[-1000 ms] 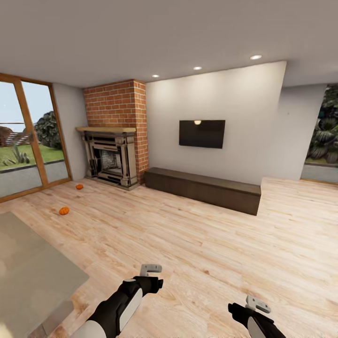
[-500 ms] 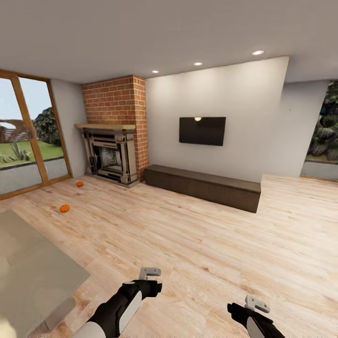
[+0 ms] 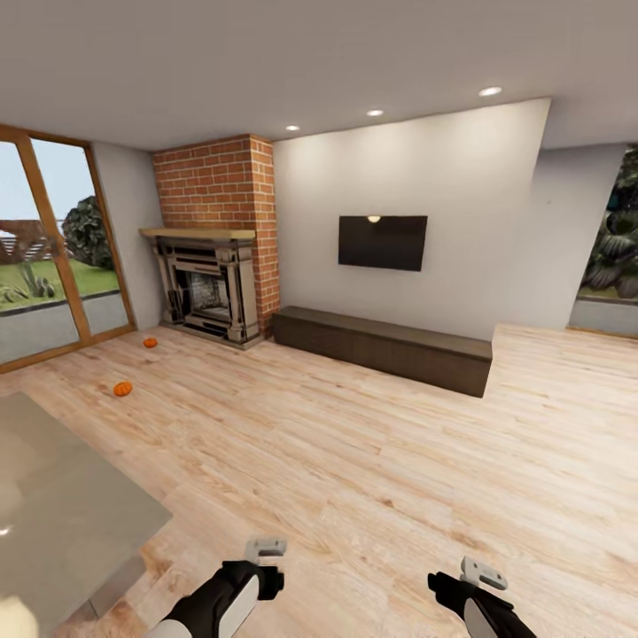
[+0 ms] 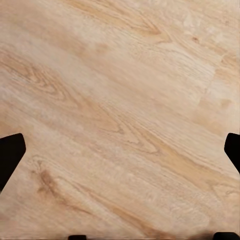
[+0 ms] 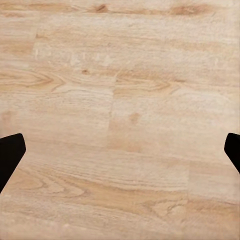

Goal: Place each of the two pumpkins and all three candles from the living room inside a cabinet in the living room (use any cabinet), then make sure every cabinet is closed, and position the cauldron so it is next to a table in the living room.

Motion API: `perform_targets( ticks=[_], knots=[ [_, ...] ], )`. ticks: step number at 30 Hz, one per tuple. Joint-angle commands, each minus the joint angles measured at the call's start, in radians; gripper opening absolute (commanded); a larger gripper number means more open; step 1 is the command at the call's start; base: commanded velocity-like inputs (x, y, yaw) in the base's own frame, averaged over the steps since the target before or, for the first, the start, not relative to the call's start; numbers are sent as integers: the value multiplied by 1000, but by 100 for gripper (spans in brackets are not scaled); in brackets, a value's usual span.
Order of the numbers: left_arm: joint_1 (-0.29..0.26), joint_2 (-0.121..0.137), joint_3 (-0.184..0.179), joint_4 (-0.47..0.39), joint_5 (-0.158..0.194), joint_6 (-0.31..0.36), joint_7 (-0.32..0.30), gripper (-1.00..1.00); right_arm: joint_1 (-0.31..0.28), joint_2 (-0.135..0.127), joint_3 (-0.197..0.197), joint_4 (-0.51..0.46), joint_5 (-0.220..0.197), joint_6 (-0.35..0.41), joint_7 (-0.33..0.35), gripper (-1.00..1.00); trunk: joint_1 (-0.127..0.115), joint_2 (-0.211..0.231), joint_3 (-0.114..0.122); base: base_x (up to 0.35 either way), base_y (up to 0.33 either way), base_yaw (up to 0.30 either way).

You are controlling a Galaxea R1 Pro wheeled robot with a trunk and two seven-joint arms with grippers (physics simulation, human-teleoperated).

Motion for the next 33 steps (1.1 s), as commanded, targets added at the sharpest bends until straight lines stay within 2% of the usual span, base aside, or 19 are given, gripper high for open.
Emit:
perform_targets(
  ticks=[1, 8, 12, 16, 18, 19, 20, 21, 23, 25, 29, 33],
  knots=[
    [-1, 1, -8, 1, 12, 4, 10, 100, 0, 0, 1, -2, -9, 5, -5, 100, -4, 6, 1, 0, 0, 0],
    [-1, 5, -9, 104, 17, -13, 17, 100, 0, 1, 13, -2, -7, 5, -5, 100, -31, 55, 20, 0, 0, 0],
    [1, 10, -7, 129, 18, -49, 19, 100, 0, 2, 59, -1, -6, 5, -5, 100, -46, 83, 32, 0, 0, 0],
    [2, 11, -8, 133, 19, -57, 20, 100, 0, 3, 89, 11, -6, 5, -5, 100, -61, 111, 45, 0, 0, 0],
    [2, 12, -8, 133, 20, -59, 19, 100, 0, 17, 134, 24, -6, 5, -5, 100, -61, 111, 45, 0, 0, 0],
    [2, 13, -8, 133, 22, -60, 17, 100, 0, 27, 171, 27, -6, 5, -5, 100, -61, 111, 45, 0, 0, 0],
    [2, 13, -8, 133, 22, -60, 16, 100, 0, 32, 192, 29, -6, 5, -5, 100, -61, 111, 45, 0, 0, 0],
    [2, 13, -8, 132, 23, -60, 12, 100, 0, 39, 234, 31, -6, 5, -6, 100, -61, 111, 45, 0, 0, 0],
    [2, 13, -8, 130, 24, -59, 7, 100, 0, 46, 276, 33, -9, 4, -7, 100, -61, 111, 45, 0, 0, 0],
    [2, 14, -8, 128, 24, -62, 4, 100, 0, 50, 298, 33, -13, -1, -7, 100, -61, 111, 45, 0, 0, 0],
    [2, 14, -10, 126, 23, -66, -2, 100, 0, 53, 313, 34, -22, -62, -15, 100, -61, 111, 45, 86, -1, 0],
    [2, 14, -11, 128, 22, -67, -8, 100, 0, 54, 313, 34, -24, -75, -18, 100, -61, 111, 45, 294, -58, 0]
  ],
)
